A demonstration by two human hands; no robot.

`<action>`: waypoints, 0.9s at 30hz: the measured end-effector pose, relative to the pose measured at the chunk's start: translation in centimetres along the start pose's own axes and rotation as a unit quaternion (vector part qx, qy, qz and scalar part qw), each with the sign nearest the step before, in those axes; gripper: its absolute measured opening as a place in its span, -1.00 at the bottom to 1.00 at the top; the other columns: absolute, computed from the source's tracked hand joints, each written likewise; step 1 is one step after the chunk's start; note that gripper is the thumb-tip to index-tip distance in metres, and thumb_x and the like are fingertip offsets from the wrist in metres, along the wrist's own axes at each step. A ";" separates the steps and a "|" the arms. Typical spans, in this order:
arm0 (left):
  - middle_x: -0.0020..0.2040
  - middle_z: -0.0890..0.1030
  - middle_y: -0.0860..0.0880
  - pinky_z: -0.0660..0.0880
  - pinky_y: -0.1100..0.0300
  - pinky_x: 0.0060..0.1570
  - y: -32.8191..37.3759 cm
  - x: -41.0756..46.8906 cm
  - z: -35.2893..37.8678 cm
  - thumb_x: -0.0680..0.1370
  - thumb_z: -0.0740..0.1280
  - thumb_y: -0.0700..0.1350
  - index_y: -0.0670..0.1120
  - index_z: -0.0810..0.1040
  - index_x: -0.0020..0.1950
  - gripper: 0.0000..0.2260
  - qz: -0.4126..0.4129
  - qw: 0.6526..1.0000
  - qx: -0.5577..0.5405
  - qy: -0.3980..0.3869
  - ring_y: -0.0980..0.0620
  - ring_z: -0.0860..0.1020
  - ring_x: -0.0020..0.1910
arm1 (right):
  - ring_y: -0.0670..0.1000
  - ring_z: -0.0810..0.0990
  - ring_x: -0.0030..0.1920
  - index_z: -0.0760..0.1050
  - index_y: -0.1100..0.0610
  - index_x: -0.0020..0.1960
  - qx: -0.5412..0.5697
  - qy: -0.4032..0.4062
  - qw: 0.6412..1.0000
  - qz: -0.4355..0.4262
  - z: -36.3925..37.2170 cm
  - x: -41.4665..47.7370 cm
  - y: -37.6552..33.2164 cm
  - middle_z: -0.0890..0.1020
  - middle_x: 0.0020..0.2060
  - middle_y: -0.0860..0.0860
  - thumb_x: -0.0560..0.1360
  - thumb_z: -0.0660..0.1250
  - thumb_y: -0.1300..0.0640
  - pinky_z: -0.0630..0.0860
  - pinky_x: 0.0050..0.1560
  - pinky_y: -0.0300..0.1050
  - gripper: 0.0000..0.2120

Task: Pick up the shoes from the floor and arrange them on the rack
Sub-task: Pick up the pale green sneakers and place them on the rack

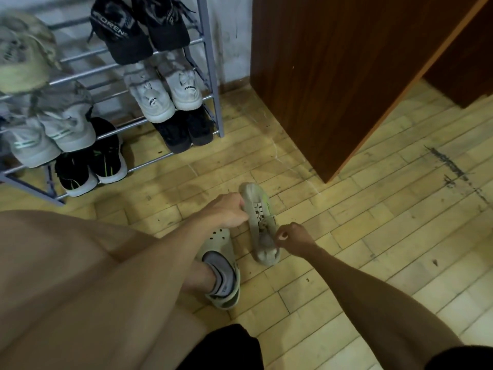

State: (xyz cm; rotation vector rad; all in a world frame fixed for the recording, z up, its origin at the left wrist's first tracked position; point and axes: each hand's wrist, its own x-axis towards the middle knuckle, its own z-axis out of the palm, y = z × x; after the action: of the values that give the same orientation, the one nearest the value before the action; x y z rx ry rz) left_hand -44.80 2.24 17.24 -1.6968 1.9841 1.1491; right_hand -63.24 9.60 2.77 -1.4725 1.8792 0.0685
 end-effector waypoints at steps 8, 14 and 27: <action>0.34 0.48 -0.06 0.40 0.16 0.08 -0.6 0.0 0.0 0.56 0.26 -0.04 -0.05 0.38 0.41 -0.59 -0.005 1.000 0.010 -0.007 -0.06 0.49 0.25 | 0.12 0.43 0.31 0.30 0.21 0.43 0.116 -0.038 0.984 0.132 0.2 1.6 -0.1 0.45 0.34 0.14 0.45 0.42 -0.08 0.43 0.17 -0.08 -0.33; 0.14 0.54 -0.06 0.48 0.08 0.09 -0.7 0.8 -0.2 0.55 0.25 -0.10 -0.04 0.49 0.21 -0.76 0.002 1.000 0.015 -0.019 -0.07 0.54 0.13 | 0.14 0.60 0.09 0.35 0.21 0.30 0.150 -0.062 0.970 0.182 3.7 2.4 -2.1 0.52 0.13 0.14 0.43 0.36 -0.18 0.63 0.05 0.04 -0.38; -0.02 0.45 0.00 0.46 0.06 0.01 0.3 1.1 -0.5 0.51 0.26 -0.08 0.05 0.45 -0.07 -0.96 0.018 1.000 -0.002 0.015 -0.06 0.48 -0.01 | 0.09 0.56 -0.30 0.50 0.30 -0.11 0.322 -0.116 0.928 0.151 -2.2 1.4 -3.9 0.57 -0.19 0.20 0.44 0.44 0.23 0.62 -0.05 0.10 -0.83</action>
State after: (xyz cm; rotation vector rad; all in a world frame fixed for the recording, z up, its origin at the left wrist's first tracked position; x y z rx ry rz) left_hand -45.23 1.10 16.92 -1.6960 2.0400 1.1474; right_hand -61.07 6.06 5.05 -0.6942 1.6901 -0.2057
